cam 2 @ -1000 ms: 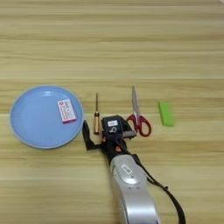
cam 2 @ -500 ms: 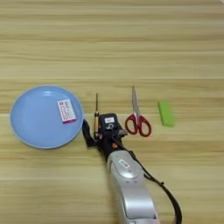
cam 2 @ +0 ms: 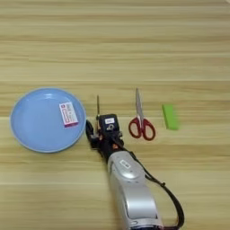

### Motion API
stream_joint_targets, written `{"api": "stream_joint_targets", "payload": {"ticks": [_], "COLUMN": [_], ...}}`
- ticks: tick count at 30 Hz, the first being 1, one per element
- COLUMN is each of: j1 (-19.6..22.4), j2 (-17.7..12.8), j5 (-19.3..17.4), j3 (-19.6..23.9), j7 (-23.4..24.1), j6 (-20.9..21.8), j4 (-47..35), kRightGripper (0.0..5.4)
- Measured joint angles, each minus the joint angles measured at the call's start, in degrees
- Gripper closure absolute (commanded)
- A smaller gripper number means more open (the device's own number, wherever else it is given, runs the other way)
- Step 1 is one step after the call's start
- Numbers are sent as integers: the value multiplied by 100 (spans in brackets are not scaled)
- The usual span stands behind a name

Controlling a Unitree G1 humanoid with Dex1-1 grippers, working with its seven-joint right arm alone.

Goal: Move the objects on the table

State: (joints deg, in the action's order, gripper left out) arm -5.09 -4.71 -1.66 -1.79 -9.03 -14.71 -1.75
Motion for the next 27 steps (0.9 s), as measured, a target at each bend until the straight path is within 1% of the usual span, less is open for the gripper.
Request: {"api": "stream_joint_targets", "payload": {"ticks": [4,8,13,22,27], "j1": [29,43,77,96,2], "j2": [3,7,8,29,35], "j5": [-35,-62,-70,-64,-9], "j3": [37,99,155,181,183], "j7": [5,6,14,126,244], "j6": [0,0,1,33,311], "j4": [33,53,94,121,170], "kRightGripper": [359,406,449,451,451]}}
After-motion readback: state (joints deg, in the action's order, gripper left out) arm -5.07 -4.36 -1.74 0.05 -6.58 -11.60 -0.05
